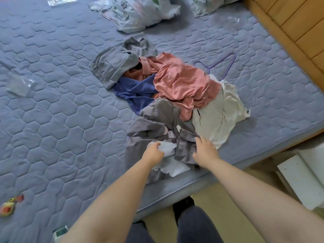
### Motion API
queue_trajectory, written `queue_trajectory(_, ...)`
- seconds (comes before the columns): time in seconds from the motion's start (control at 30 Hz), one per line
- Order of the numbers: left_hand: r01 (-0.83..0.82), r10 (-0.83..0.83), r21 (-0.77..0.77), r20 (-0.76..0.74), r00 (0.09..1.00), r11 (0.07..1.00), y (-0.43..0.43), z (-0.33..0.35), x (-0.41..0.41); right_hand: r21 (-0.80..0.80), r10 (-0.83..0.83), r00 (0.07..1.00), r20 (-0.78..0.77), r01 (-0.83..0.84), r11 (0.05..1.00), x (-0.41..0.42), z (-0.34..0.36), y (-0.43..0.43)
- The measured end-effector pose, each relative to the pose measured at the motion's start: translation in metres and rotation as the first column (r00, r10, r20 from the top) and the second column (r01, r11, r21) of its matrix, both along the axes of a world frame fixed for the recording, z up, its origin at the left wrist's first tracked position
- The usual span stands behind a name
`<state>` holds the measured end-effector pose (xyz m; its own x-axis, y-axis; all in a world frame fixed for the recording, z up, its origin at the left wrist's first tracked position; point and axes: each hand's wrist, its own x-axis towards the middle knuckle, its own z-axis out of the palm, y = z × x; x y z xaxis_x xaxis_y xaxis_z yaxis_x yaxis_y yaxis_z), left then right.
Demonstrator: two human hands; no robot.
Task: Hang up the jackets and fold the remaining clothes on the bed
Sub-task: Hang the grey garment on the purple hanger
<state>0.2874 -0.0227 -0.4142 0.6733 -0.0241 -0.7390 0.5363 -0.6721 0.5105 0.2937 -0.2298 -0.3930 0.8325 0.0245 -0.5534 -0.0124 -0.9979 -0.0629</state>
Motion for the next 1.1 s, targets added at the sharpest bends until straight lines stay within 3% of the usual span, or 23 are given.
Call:
queue_trajectory(0.1, 0.085, -0.081, 0.147, -0.035, 0.996, 0.985, -0.011, -0.041, -0.004, 0.059, -0.006, 0.995, -0.095, 0.012, 0.998, 0.012, -0.035, -0.023)
queue_trajectory(0.2, 0.266, -0.285, 0.416, -0.016, 0.958, 0.87, -0.008, -0.078, -0.009, 0.136, 0.085, 0.985, -0.15, -0.065, 0.989, 0.02, -0.076, -0.022)
queue_trajectory(0.3, 0.376, -0.45, 0.55, -0.001, 0.893, 0.745, -0.005, -0.11, -0.008, 0.1, 0.332, 0.938, -0.096, -0.323, 0.941, 0.025, -0.117, -0.005)
queue_trajectory(0.43, 0.48, -0.612, 0.608, 0.014, 0.79, 0.633, -0.014, -0.157, 0.005, -0.08, 0.665, 0.735, -0.132, -0.676, 0.732, 0.036, -0.166, 0.001)
queue_trajectory(0.47, 0.494, -0.628, 0.605, 0.013, 0.778, 0.624, -0.019, -0.166, 0.008, -0.103, 0.712, 0.696, -0.093, -0.718, 0.688, 0.039, -0.174, -0.001)
queue_trajectory(0.53, 0.506, -0.612, 0.554, 0.008, 0.791, 0.661, -0.029, -0.175, 0.011, -0.124, 0.752, 0.644, 0.144, -0.742, 0.659, 0.046, -0.185, -0.015)
queue_trajectory(0.6, 0.499, -0.592, 0.523, 0.013, 0.805, 0.69, -0.04, -0.174, 0.01, -0.134, 0.711, 0.623, 0.325, -0.714, 0.687, 0.05, -0.185, -0.043)
queue_trajectory(0.63, 0.499, -0.591, 0.517, 0.015, 0.807, 0.695, -0.046, -0.171, 0.008, -0.154, 0.686, 0.649, 0.33, -0.68, 0.717, 0.051, -0.185, -0.063)
queue_trajectory(0.73, 0.514, -0.603, 0.494, 0.026, 0.797, 0.701, -0.059, -0.166, -0.006, -0.319, 0.534, 0.828, 0.168, -0.467, 0.824, 0.059, -0.175, -0.122)
queue_trajectory(0.8, 0.541, -0.627, 0.477, 0.028, 0.778, 0.693, -0.063, -0.164, -0.012, -0.46, 0.312, 0.95, 0.002, -0.276, 0.844, 0.063, -0.159, -0.15)
queue_trajectory(0.83, 0.554, -0.639, 0.473, 0.026, 0.769, 0.685, -0.064, -0.163, -0.015, -0.504, 0.194, 0.981, 0.025, -0.155, 0.85, 0.065, -0.157, -0.158)
queue_trajectory(0.9, 0.556, -0.637, 0.467, 0.02, 0.771, 0.688, -0.063, -0.163, -0.018, -0.425, 0.01, 0.99, 0.14, 0.051, 0.904, 0.068, -0.154, -0.159)
queue_trajectory(0.97, 0.545, -0.613, 0.459, -0.003, 0.79, 0.701, -0.063, -0.164, -0.018, -0.22, -0.073, 0.964, 0.255, 0.132, 0.967, 0.072, -0.158, -0.143)
queue_trajectory(1.03, 0.546, -0.6, 0.451, -0.03, 0.799, 0.706, -0.065, -0.165, -0.017, -0.005, -0.175, 0.959, 0.222, 0.181, 0.983, 0.077, -0.165, -0.119)
queue_trajectory(1.1, 0.553, -0.591, 0.421, -0.046, 0.805, 0.719, -0.066, -0.163, -0.013, 0.111, -0.298, 0.949, 0.104, 0.286, 0.952, 0.08, -0.173, -0.099)
